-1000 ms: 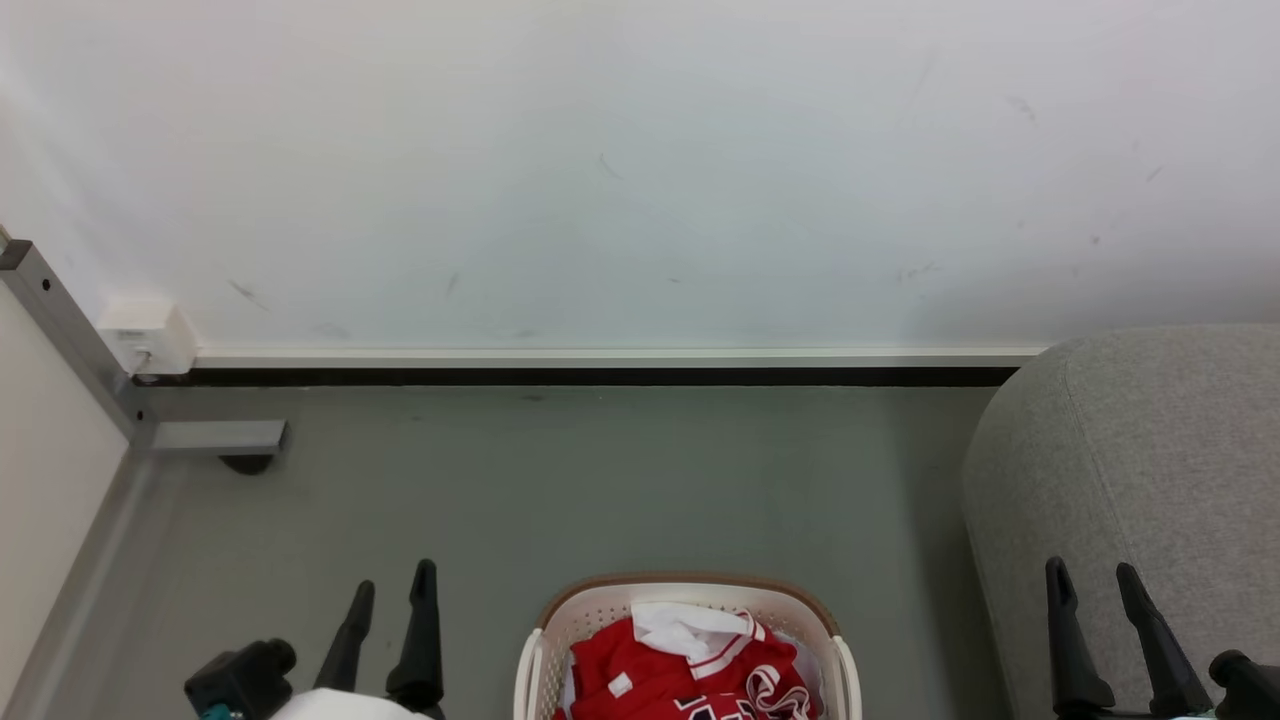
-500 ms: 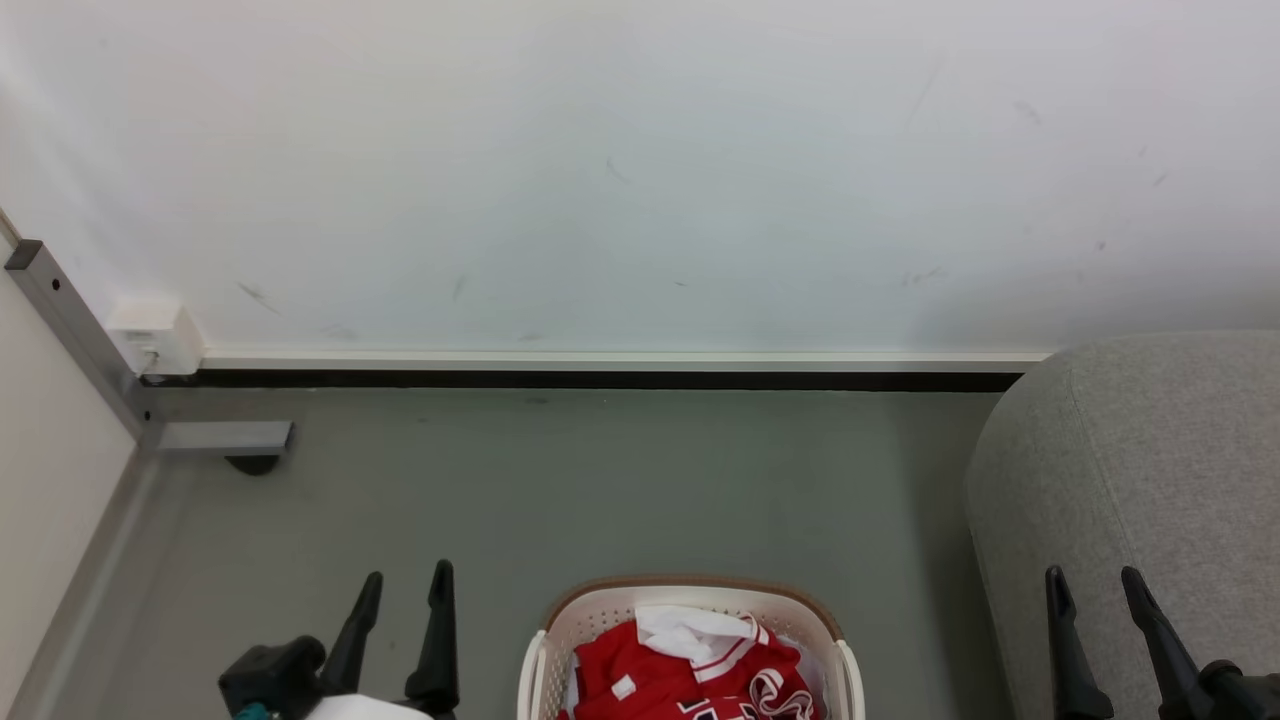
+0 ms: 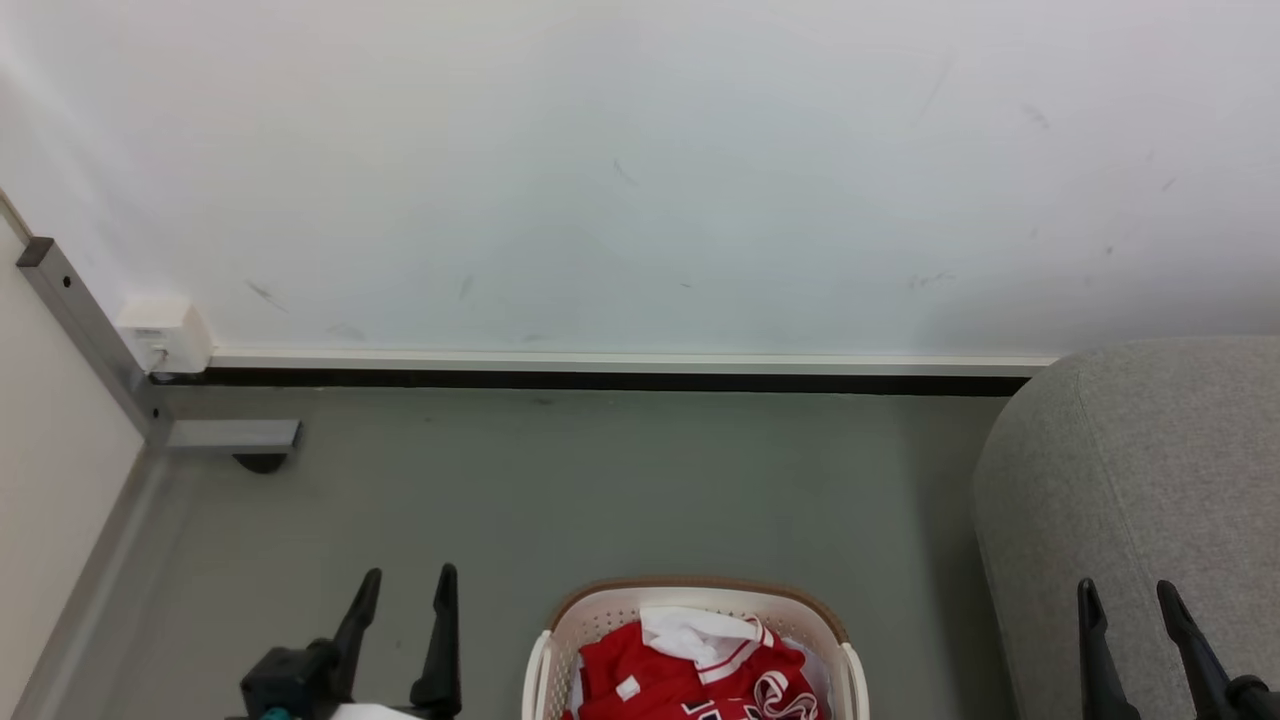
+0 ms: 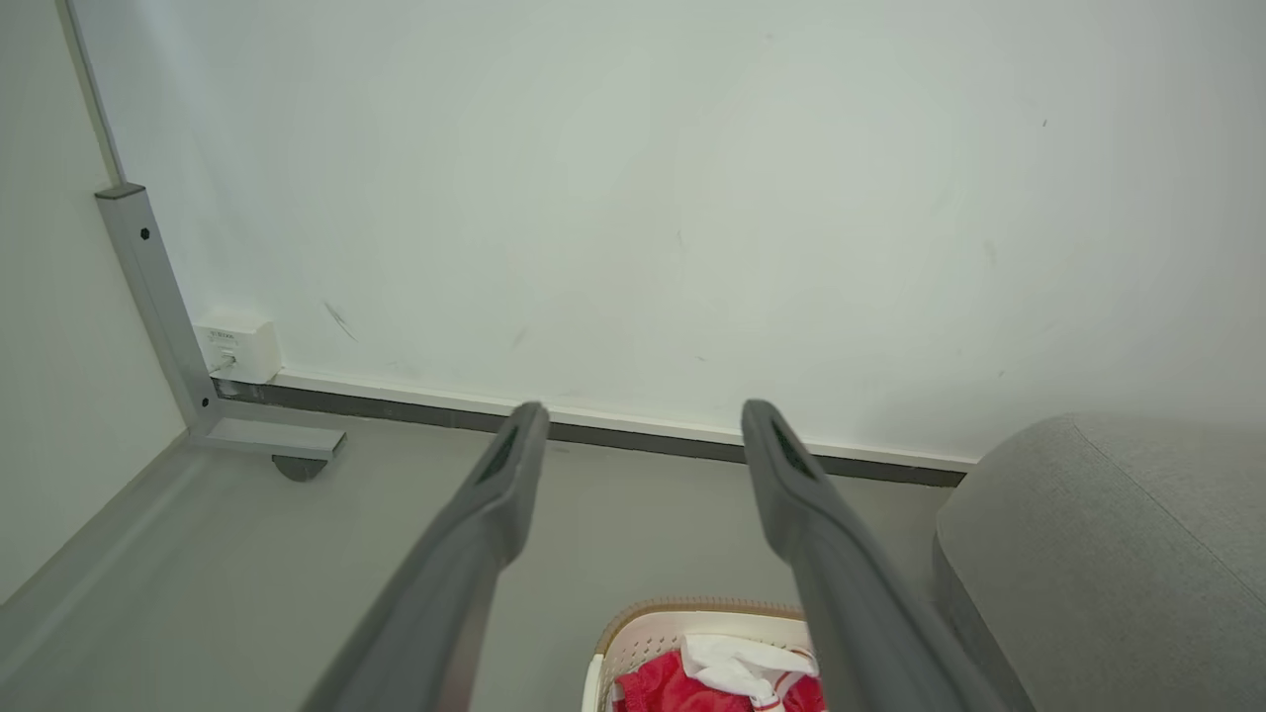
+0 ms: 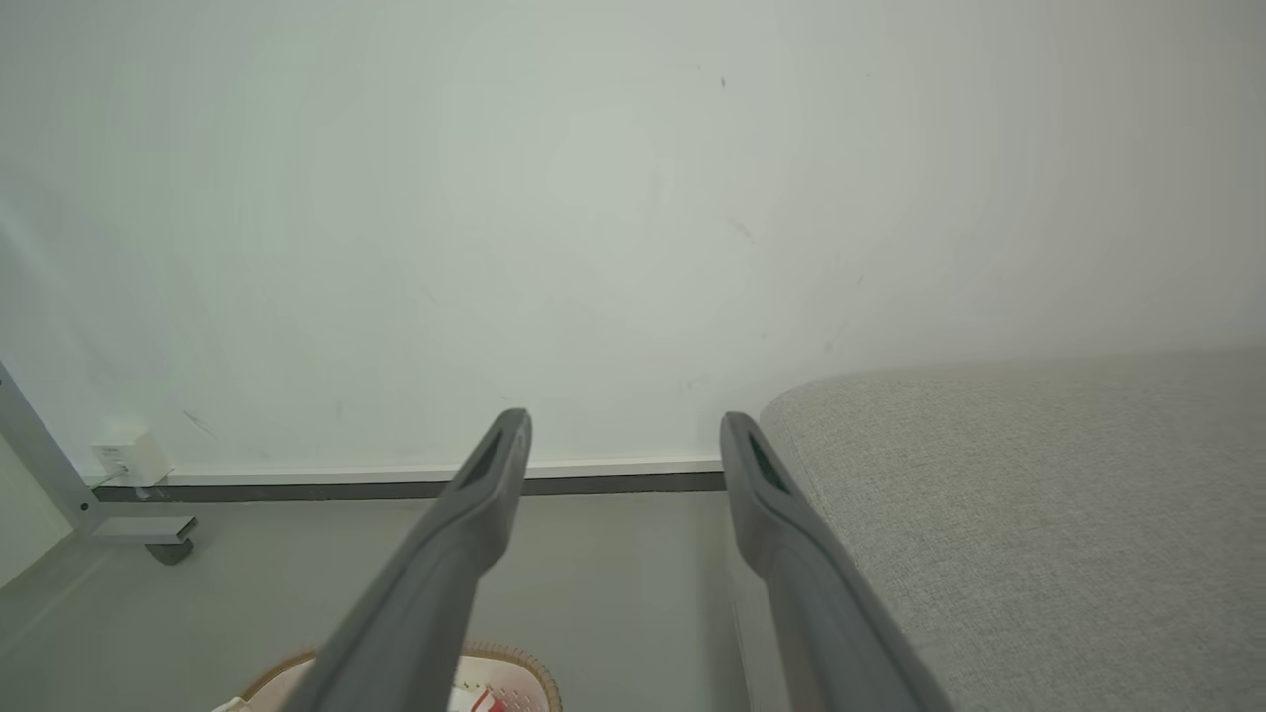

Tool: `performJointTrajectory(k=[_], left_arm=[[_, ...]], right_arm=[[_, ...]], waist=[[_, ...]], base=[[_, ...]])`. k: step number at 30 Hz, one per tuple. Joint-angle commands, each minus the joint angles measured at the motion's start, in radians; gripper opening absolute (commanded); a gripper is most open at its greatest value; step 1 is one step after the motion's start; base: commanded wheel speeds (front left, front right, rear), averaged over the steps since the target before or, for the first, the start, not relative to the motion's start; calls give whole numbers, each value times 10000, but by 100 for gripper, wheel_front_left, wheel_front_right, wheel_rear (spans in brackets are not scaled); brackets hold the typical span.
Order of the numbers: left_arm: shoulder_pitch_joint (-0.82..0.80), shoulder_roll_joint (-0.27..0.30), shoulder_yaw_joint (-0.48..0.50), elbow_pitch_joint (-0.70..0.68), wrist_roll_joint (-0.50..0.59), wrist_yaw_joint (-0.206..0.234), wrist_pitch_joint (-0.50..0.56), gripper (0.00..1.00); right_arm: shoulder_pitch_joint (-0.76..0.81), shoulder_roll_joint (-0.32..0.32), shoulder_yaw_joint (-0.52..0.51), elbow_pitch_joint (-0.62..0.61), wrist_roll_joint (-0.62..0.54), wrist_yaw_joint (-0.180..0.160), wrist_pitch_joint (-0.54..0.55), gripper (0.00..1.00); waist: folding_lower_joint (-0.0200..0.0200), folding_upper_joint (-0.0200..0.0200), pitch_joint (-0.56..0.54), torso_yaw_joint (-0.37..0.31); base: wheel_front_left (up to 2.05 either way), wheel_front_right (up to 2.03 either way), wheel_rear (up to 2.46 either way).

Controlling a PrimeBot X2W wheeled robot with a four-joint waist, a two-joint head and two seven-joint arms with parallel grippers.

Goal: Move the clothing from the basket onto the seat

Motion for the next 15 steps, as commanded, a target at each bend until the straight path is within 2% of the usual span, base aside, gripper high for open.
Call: performJointTrajectory(k=[1, 15], left_arm=[[49, 87, 45, 4, 371, -32, -124, 100], [77, 92, 164, 449, 1361, -124, -386, 100]], right_arm=[[66, -97, -98, 57, -271, -17, -112, 100], [103, -105, -81, 512, -615, -20, -375, 100]], waist=[[0, 0, -12, 18], [0, 0, -70, 86]], base=[[0, 0, 0], [0, 0, 0]])
